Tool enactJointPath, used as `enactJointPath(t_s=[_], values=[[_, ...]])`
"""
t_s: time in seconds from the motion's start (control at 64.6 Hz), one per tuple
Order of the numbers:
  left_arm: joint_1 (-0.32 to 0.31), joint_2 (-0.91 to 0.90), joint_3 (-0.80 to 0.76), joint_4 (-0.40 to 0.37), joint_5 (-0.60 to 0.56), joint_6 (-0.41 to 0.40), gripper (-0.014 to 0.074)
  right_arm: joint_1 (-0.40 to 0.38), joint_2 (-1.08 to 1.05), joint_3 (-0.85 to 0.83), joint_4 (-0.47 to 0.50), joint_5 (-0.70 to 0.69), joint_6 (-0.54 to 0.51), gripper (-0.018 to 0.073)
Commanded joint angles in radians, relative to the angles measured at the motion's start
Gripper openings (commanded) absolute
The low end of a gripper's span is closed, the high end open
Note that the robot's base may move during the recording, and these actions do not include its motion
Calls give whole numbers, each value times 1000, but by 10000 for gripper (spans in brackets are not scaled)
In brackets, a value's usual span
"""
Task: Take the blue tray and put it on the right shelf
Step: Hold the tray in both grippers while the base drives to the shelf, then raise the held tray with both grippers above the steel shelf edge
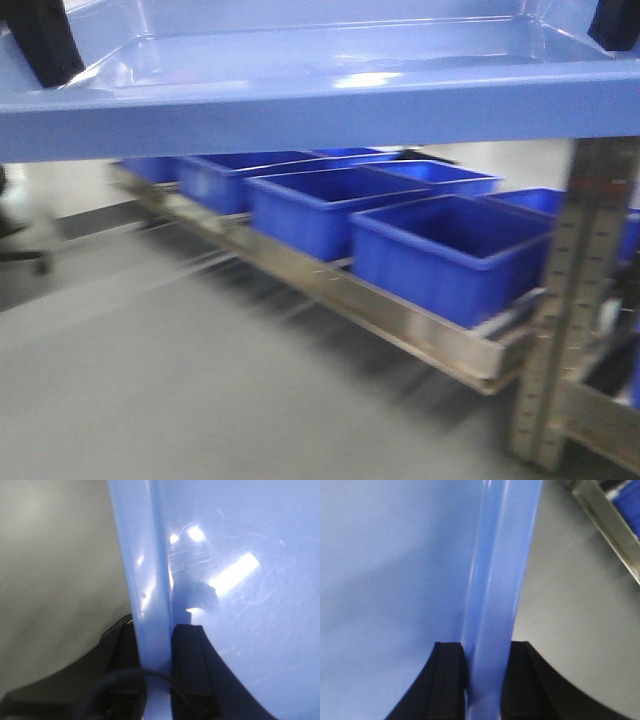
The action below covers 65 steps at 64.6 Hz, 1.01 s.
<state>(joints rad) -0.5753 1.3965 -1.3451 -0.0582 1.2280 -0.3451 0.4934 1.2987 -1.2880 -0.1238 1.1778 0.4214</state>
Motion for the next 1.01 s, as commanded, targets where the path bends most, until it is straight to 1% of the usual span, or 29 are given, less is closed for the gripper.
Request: enactJointPath(t_s=[0.0,0.99], values=[[-15,-32,-21,-14,52,34,-48,5,-30,-30,-24,-64,-31,57],[-15,-32,-21,-14,52,34,-48,5,-30,-30,-24,-64,-31,57]])
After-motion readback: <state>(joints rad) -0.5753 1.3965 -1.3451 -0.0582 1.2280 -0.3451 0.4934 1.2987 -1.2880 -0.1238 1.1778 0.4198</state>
